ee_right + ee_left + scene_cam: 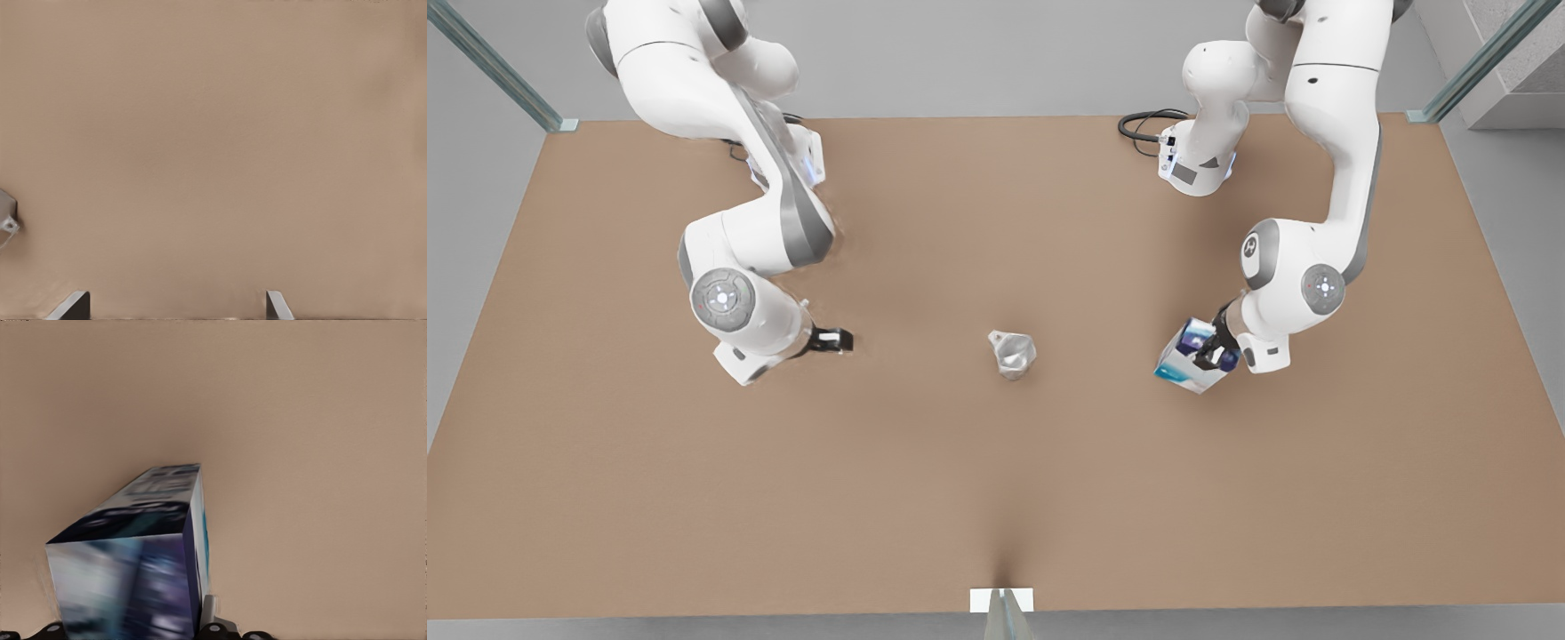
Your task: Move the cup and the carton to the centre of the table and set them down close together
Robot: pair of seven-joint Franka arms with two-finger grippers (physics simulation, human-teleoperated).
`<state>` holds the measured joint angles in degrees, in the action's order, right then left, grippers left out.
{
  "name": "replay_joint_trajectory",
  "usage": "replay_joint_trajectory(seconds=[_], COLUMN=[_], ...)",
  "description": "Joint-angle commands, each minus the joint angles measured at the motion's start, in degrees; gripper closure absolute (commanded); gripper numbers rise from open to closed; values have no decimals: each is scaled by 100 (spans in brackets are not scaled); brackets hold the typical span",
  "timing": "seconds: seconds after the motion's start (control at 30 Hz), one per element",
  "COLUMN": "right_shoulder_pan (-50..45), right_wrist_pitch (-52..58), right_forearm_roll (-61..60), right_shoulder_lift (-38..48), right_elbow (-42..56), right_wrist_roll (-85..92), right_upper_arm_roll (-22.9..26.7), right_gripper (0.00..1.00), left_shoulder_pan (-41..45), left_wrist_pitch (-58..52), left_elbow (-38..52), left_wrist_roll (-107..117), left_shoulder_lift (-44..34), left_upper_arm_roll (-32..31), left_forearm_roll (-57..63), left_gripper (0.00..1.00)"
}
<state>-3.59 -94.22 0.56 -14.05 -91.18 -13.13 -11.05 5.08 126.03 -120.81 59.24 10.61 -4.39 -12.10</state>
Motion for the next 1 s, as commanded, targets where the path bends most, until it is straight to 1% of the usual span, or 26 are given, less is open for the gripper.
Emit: replay_joint_trajectory(seconds=[0.0, 0.03, 0.07, 0.1, 0.13, 0.17, 0.2, 0.23, 0.27, 0.33, 0.37, 0.4, 0.47, 0.5, 0.53, 0.57, 0.6, 0.63, 0.7, 0.9, 0.97], right_shoulder_pan=[261, 613, 640, 1079, 1211, 1299, 1264, 368, 402, 587, 596, 534, 534, 517, 386, 218, 341, 508, 508, 438, 438], right_wrist_pitch=[0, 9, 202, 448, 835, 1573, 1626, 1644, 1626, 1626, 1635, 1653, 1609, 1407, 1266, 1266, 1318, 1319, 1363, 1328, 1336], right_forearm_roll=[58, 146, 252, 252, 234, 208, 199, 173, 164, 182, 155, 173, 164, -45, -328, -240, 22, 59, 32, -38, -29], right_shoulder_lift=[358, 797, 1080, 1475, 1476, 983, 1009, 1027, 1001, 922, 660, 456, 500, 552, 649, 623, 632, 632, 605, 587, 579], right_elbow=[-355, -777, -849, -857, -568, 469, 470, 523, 523, 592, 715, 971, 866, 734, 610, 645, 628, 619, 637, 663, 663], right_wrist_roll=[424, 960, 1225, 2060, 2130, 2245, 2227, 2262, 2543, 2746, 2763, 2711, 2728, 2685, 2527, 2202, 2148, 2183, 2148, 1928, 1928], right_upper_arm_roll=[15, 24, 42, 130, 156, 278, 402, 1552, 1676, 1659, 1659, 1659, 1659, 1650, 1536, 1492, 1098, 956, 947, 929, 929], right_gripper=[0, 0, 0, 0, 0, 0, 0, 0, 0, 0, 0, 0, 0, 0, 0, 0, 0, 0, 0, 0, 0], left_shoulder_pan=[1, 1, -8, -16, -16, -16, -16, -8, 19, 572, 625, 800, 1161, 1320, 1451, 1504, 1636, 1654, 1654, 1970, 2084], left_wrist_pitch=[-17, -61, -140, -403, -763, -1317, -1485, -1327, -1063, -940, -843, -624, -483, -509, -588, -685, -571, -273, -105, -96, 168], left_elbow=[5, 5, -4, -4, -4, -13, -57, -495, -865, -874, -874, -848, -804, -795, -795, -778, -698, -681, -505, -549, -531], left_wrist_roll=[-26, -87, -246, -369, -386, -422, -334, -307, -290, -307, -307, -307, -316, -316, -281, -193, -140, -140, -132, -202, -175], left_shoulder_lift=[-24, -68, -129, -243, -349, -428, -533, -779, -894, -868, -850, -833, -806, -789, -815, -859, -841, -797, -648, -595, -560], left_upper_arm_roll=[0, 0, 9, 61, 62, 62, 53, 44, 9, -79, -316, -413, -413, -413, -413, -422, -413, -422, -413, -413, -413], left_forearm_roll=[-3, 6, 6, 111, 489, 533, 498, 306, -46, -477, -635, -890, -978, -978, -978, -987, -1189, -1224, -1233, -1172, -1198], left_gripper=[46, 43, 43, 42, 40, 40, 40, 40, 40, 40, 40, 40, 40, 40, 40, 38, 38, 38, 37, 37, 37])
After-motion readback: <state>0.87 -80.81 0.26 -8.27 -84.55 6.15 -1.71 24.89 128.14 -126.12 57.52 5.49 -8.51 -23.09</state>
